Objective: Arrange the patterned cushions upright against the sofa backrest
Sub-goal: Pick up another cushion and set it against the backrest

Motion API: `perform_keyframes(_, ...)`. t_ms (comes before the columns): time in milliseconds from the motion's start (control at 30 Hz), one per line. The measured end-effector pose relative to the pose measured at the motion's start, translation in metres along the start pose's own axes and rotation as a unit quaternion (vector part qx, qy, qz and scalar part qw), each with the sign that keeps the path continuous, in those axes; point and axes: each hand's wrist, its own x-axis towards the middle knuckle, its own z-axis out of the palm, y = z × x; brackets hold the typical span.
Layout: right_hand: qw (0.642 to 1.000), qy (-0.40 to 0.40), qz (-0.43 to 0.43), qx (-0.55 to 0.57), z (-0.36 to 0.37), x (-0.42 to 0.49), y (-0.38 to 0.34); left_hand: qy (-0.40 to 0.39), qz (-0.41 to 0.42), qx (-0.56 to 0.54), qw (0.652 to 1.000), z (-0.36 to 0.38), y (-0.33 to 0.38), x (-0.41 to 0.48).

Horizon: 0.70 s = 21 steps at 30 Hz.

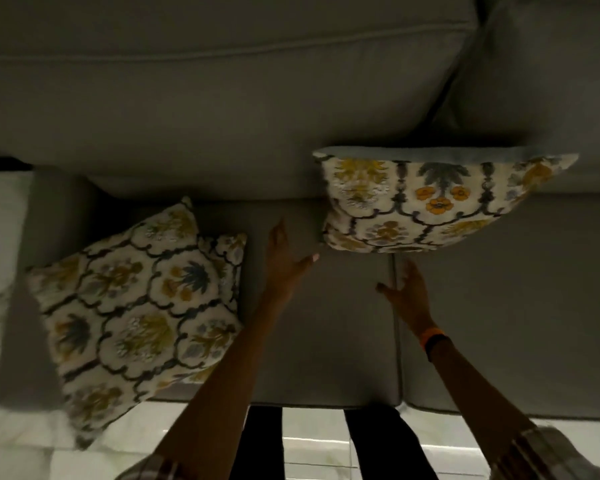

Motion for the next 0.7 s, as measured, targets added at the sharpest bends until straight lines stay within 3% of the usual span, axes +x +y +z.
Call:
perform_keyframes(133, 0.99, -0.112, -0.062, -0.055, 0.116, -0.051, -0.047, 0.116, -0.012, 0.152, 0.982, -0.092, -0.073, -0.027)
perform_keyframes(300, 0.966, -0.239, -0.098, 0.013, 0.246, -0.096, -0.129, 0.231, -0.09, 0.121, 0.961, -0.219, -0.186, -0.062)
perform_keyframes(367, 0.959, -0.259, -0.086, 0.077, 0.285, -0.102, -0.154, 0.245, -0.165, 0.065, 0.953, -0.253, -0.227, -0.072)
perform_keyframes(467, 0.958, -0.265, -0.046, 0.104, 0.33, -0.101, -0.176, 0.198, -0.25, -0.06, 0.946, -0.288, -0.278, -0.07)
perform_keyframes(533, 0.958, -0.269, -0.015, 0.094, 0.339, -0.099, -0.18, 0.171, -0.268, -0.184, 0.93, -0.3, -0.301, -0.059)
perform_keyframes(600, 0.955, -0.286, -0.006, 0.081, 0.336, -0.094, -0.181, 0.162, -0.302, -0.295, 0.892, -0.305, -0.316, -0.049)
perform_keyframes(667, 0.954, -0.289, -0.021, 0.078, 0.329, -0.094, -0.18, 0.154, -0.316, -0.352, 0.868, -0.31, -0.325, -0.046)
perform_keyframes(700, 0.955, -0.283, -0.031, 0.083, 0.324, -0.097, -0.183, 0.161, -0.292, -0.348, 0.876, -0.311, -0.325, -0.047)
